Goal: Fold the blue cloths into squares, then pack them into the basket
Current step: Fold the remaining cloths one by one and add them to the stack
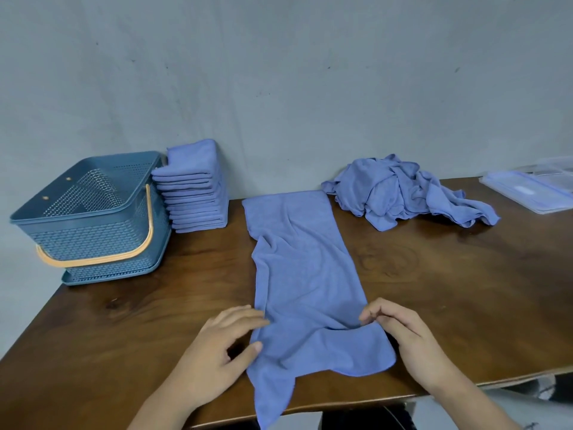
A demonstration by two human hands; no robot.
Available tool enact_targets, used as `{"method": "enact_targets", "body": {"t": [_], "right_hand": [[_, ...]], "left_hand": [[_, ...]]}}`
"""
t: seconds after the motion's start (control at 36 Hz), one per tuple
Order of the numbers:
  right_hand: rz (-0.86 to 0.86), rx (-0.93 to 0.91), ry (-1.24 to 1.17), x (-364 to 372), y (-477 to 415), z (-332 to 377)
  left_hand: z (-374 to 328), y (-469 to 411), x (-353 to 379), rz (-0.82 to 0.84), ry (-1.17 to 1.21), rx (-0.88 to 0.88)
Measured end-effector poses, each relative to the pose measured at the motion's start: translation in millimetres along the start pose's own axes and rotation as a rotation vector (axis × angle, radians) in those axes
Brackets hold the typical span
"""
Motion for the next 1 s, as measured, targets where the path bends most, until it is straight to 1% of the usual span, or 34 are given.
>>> {"method": "enact_targets", "body": {"t": [0.06, 0.17, 0.28, 0.36, 0.47, 0.58, 0.64, 0.69, 0.75, 0.81, 0.86, 0.89, 0.94, 1.0], "right_hand": [[0.000, 0.019, 0.026, 2, 1, 1], [-0.031, 0.079, 0.074, 10, 2, 10], [-0.105, 0.032, 0.186, 12, 5, 12], [-0.135, 0.014, 0.204, 8, 6, 12], [-0.109, 0.013, 0.263, 9, 4, 12], [-0.089, 0.002, 0.303, 8, 2, 12], [-0.082, -0.012, 0.322, 7, 2, 10], [-0.091, -0.030, 0.320, 6, 0, 8], [-0.088, -0.077, 0.351, 5, -2, 3], [-0.003, -0.109, 0.427, 4, -7, -1], [0.113, -0.112, 0.523, 3, -11, -5], [0.161, -0.116, 0.569, 2, -12, -6], [0.212, -0.115, 0.612, -1, -11, -8], [0.214, -0.116, 0.537, -4, -5, -5]], "left_hand": [[3, 1, 6, 0.008, -0.081, -0.002], [0, 2, 8, -0.082, -0.191, -0.004], [-2, 3, 6, -0.182, -0.285, -0.033], [0, 4, 7, -0.231, -0.286, -0.048], [4, 5, 8, -0.295, -0.334, -0.052], [2, 10, 5, -0.388, -0.358, -0.164], [2, 10, 3, -0.416, -0.342, -0.147], [5, 7, 2, -0.374, -0.300, -0.116], [11, 3, 4, -0.263, -0.246, -0.098], [19, 0, 8, -0.145, -0.218, -0.113], [22, -3, 10, -0.073, -0.222, -0.106], [21, -3, 10, -0.051, -0.217, -0.094], [17, -2, 8, -0.073, -0.175, -0.067], [7, 3, 2, -0.118, -0.120, -0.002]]}}
Point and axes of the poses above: each hand's wrist, its own y-axis away from the middle knuckle, its own x-axis out of the palm, z = x × y, the point moved 2 cm from there along -y, towards the middle knuckle
